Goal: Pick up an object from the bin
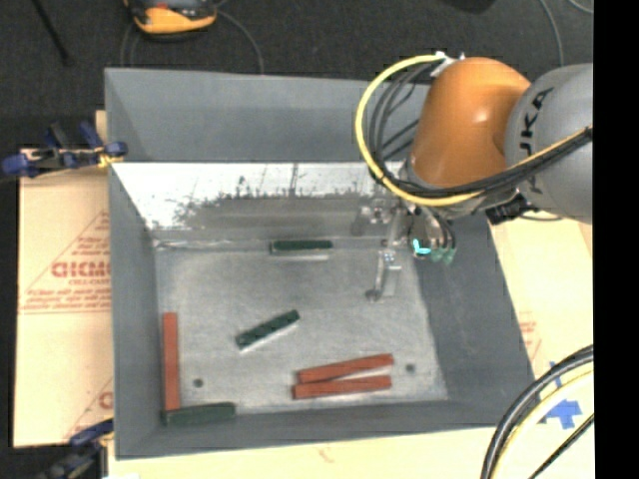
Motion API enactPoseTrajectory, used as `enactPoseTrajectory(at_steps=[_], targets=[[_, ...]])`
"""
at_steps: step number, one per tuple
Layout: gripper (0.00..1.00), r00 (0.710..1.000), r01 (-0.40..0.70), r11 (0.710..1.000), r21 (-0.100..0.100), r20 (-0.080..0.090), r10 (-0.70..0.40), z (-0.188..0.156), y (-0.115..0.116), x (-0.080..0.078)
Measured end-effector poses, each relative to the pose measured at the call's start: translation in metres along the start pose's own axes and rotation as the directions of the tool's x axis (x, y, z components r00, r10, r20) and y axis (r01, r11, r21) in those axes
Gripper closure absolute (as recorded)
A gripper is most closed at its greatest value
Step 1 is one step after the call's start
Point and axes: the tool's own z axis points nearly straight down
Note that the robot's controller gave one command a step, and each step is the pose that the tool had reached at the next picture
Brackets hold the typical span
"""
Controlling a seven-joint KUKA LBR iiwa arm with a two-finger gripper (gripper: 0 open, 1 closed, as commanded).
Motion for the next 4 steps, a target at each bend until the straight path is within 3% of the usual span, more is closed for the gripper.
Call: enactPoseTrajectory(at_steps=[1,2,3,4], targets=[[0.00,1.000,0.000,1.000,0.000,0.008,0.000,-0.004,0.000,-0.002],[0.00,0.998,0.062,0.998,0.003,0.014,-0.062,0.030,0.013,0.000],[0.00,1.000,-0.005,1.000,-0.001,0.010,0.005,0.077,0.015,0.004],[0.00,0.978,-0.208,0.978,0.000,0.002,0.208,0.095,0.031,0.023]])
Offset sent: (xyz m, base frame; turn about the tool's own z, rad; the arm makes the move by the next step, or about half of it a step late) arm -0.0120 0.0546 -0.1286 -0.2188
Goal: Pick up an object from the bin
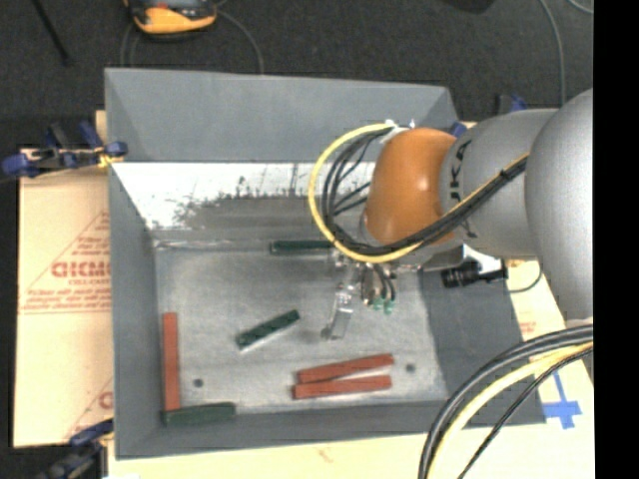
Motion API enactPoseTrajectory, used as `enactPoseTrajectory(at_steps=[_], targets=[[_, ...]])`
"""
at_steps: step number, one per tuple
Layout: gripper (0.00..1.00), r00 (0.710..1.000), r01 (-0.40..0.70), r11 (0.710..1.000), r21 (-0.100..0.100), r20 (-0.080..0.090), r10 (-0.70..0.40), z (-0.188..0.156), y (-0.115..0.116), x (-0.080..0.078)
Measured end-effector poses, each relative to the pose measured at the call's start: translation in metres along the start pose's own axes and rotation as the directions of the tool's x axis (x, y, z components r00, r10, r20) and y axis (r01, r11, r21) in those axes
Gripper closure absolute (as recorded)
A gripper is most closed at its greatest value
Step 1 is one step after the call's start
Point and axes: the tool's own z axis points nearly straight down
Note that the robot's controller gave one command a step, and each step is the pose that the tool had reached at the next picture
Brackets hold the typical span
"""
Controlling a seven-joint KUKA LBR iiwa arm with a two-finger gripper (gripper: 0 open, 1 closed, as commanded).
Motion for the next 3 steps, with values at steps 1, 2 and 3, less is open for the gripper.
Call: enactPoseTrajectory(at_steps=[1,2,3], targets=[[0.00,0.992,0.127,0.992,0.001,0.005,-0.127,0.015,0.025,0.021],[0.00,0.980,0.201,0.980,0.000,0.003,-0.201,0.018,0.062,0.031],[1.00,0.997,0.078,0.997,0.000,0.003,-0.078,0.031,0.088,0.049]])
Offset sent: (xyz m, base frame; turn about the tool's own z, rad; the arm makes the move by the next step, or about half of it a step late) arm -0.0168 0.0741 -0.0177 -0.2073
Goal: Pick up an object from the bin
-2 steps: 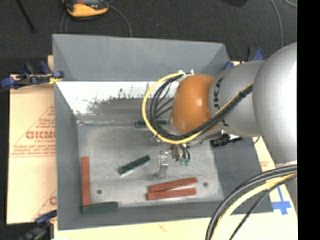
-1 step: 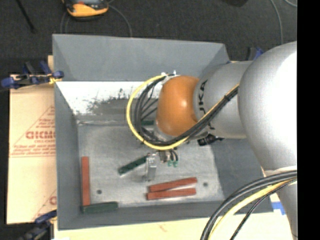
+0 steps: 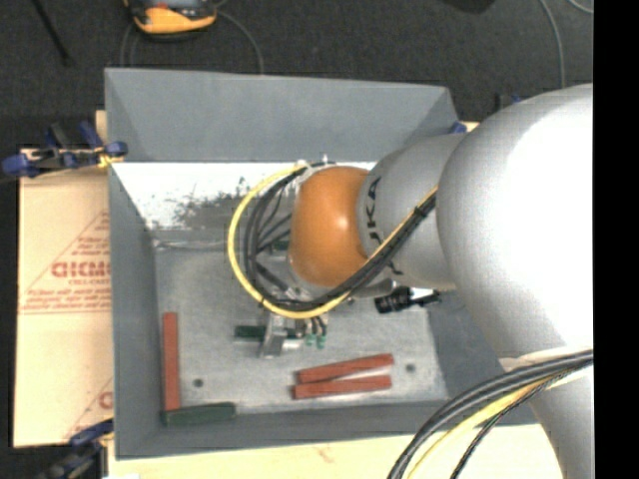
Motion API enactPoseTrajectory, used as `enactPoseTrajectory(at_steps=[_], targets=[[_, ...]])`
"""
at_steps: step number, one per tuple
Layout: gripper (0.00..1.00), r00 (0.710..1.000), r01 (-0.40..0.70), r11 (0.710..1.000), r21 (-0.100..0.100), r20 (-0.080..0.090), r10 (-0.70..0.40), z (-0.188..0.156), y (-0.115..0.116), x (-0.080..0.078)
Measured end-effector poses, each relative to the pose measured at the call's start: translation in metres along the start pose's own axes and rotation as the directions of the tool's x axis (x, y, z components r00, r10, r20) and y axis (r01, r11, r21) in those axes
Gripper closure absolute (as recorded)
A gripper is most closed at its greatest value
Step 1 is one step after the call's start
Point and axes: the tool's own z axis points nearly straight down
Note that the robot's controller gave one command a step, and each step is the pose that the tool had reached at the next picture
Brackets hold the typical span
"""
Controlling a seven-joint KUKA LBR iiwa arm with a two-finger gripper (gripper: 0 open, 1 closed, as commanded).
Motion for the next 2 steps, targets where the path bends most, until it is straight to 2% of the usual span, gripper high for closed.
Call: enactPoseTrajectory(at_steps=[1,2], targets=[[1.00,1.000,0.000,1.000,0.000,0.000,0.000,0.000,0.000,0.000],[1.00,1.000,0.008,1.000,0.000,0.001,-0.008,-0.123,0.006,0.008]])
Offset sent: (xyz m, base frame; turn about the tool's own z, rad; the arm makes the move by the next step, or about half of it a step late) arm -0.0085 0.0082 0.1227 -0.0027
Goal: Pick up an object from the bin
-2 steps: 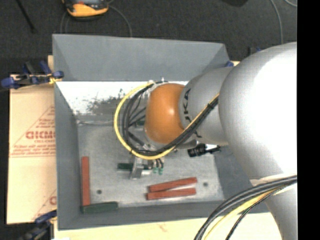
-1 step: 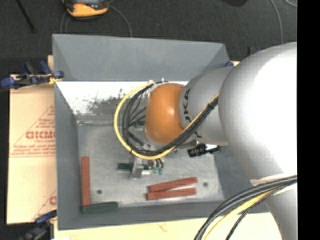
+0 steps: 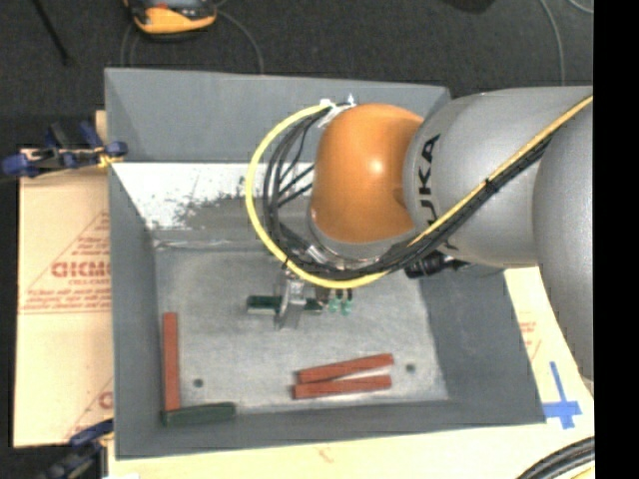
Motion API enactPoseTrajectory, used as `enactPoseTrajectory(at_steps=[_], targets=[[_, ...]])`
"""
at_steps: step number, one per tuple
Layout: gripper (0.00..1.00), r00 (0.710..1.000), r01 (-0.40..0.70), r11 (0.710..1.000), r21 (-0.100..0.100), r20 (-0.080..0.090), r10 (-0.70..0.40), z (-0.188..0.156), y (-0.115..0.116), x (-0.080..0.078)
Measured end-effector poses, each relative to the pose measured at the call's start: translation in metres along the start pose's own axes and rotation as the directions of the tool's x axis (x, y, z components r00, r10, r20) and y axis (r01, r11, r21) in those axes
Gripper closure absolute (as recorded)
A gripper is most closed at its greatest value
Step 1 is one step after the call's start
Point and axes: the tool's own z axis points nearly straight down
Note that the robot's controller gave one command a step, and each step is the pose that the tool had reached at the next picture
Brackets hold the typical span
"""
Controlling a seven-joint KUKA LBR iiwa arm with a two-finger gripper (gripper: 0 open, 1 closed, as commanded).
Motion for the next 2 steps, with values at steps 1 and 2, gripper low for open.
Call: enactPoseTrajectory(at_steps=[1,2], targets=[[1.00,1.000,0.001,1.000,0.000,0.000,-0.001,0.000,0.000,0.000],[1.00,1.000,-0.003,1.000,0.003,-0.010,0.004,-0.040,-0.010,0.019]])
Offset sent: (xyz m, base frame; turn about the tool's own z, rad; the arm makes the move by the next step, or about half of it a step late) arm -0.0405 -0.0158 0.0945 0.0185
